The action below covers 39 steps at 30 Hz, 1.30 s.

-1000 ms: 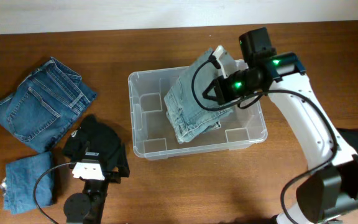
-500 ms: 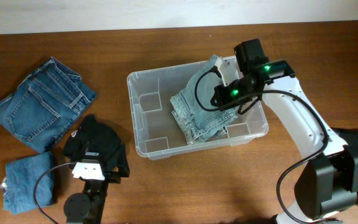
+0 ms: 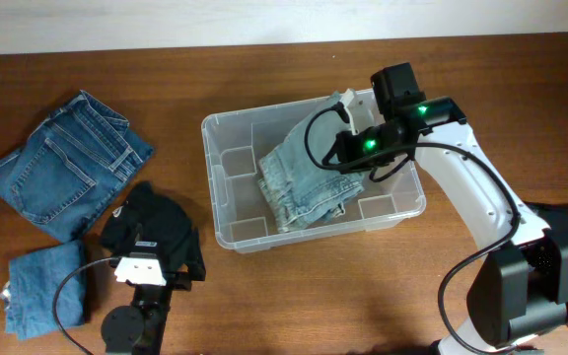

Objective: Pack container
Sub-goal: 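Carry the jeans left and lower them into the clear bin, then open the right gripper to release the jeans in the bin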

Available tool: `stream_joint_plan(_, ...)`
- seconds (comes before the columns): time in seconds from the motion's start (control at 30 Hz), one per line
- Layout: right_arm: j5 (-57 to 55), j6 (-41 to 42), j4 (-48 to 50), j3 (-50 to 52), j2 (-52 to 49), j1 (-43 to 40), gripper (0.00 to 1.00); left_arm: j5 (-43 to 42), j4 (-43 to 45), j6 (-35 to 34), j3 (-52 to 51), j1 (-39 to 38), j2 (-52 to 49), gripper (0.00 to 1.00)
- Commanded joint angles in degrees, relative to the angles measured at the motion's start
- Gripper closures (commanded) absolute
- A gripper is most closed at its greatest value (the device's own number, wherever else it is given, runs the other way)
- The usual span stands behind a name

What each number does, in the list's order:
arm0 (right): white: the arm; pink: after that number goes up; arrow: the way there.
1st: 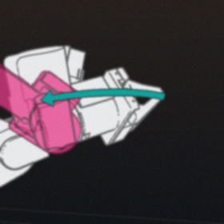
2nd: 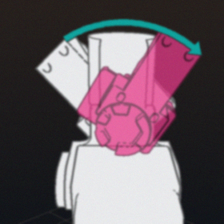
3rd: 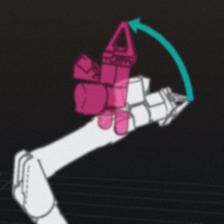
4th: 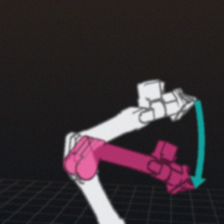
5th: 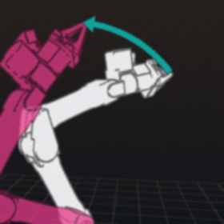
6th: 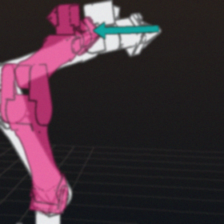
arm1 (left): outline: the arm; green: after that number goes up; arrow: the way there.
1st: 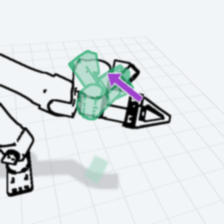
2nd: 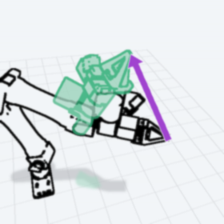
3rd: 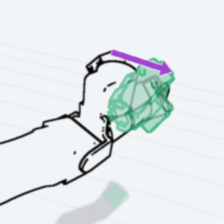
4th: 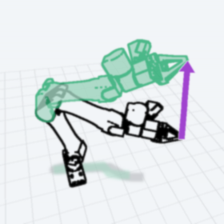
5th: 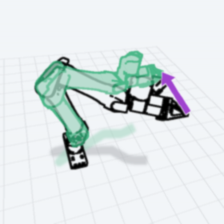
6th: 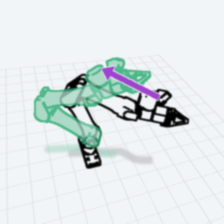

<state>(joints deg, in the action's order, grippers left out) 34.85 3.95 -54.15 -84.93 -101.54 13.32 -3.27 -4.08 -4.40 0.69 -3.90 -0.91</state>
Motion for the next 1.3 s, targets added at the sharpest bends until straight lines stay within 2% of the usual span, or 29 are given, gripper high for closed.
stream_joint_plan(0.0,1.14,0.66,0.15,0.13,-0.09,0.15,0.96,-1.01,-0.28,-0.74,-0.15,-0.07,0.17,0.0)
stream_joint_plan(0.17,-8.85,0.63,-1.03,0.2,-0.09,0.17,0.96,-1.01,-0.28,-0.74,-0.15,-0.07,0.17,0.0)
stream_joint_plan(0.27,-11.69,0.61,-1.31,0.55,-0.11,0.17,0.8,-1.01,-0.28,-0.74,-0.15,-0.07,0.17,0.0)
stream_joint_plan(0.4,-12.9,0.61,-0.81,2.21,-0.11,0.17,0.69,-1.01,-0.28,-0.74,-0.15,-0.07,0.17,0.0)
stream_joint_plan(0.53,-25.07,0.59,-0.22,3.93,-0.11,0.15,0.68,-1.01,-0.28,-0.74,-0.15,-0.07,0.17,0.0)
stream_joint_plan(0.67,-30.69,-0.57,0.46,3.8,-0.09,0.15,0.68,-1.01,-0.28,-0.74,-0.15,-0.07,0.17,0.0)
stream_joint_plan(0.77,-38.23,-0.7,0.46,3.82,-0.09,0.15,0.59,-1.01,-0.28,-0.74,-0.15,-0.07,0.17,0.0)
stream_joint_plan(0.83,-42.34,-0.7,0.44,3.82,-0.09,0.15,0.59,-1.01,-0.28,-0.74,-0.15,-0.07,0.17,0.0)
stream_joint_plan(1.03,-43.04,-1.81,-0.48,2.97,-0.04,0.17,0.61,-1.01,-0.28,-0.74,-0.15,-0.07,0.17,0.0)
stream_joint_plan(1.07,-42.05,-1.79,-1.99,1.92,0.15,0.17,0.72,-1.01,-0.28,-0.74,-0.15,-0.07,0.17,0.0)
stream_joint_plan(1.1,-40.79,-1.77,-2.91,1.31,0.31,0.17,0.89,-1.01,-0.28,-0.74,-0.15,-0.07,0.17,0.0)
stream_joint_plan(1.13,-39.23,-1.77,-4.09,0.87,0.59,0.17,0.96,-1.01,-0.28,-0.74,-0.15,-0.07,0.17,0.0)
stream_joint_plan(1.27,-38.05,-1.73,-7.08,1.16,0.61,0.17,0.96,-1.03,-0.28,-0.74,-0.15,-0.07,0.17,0.0)
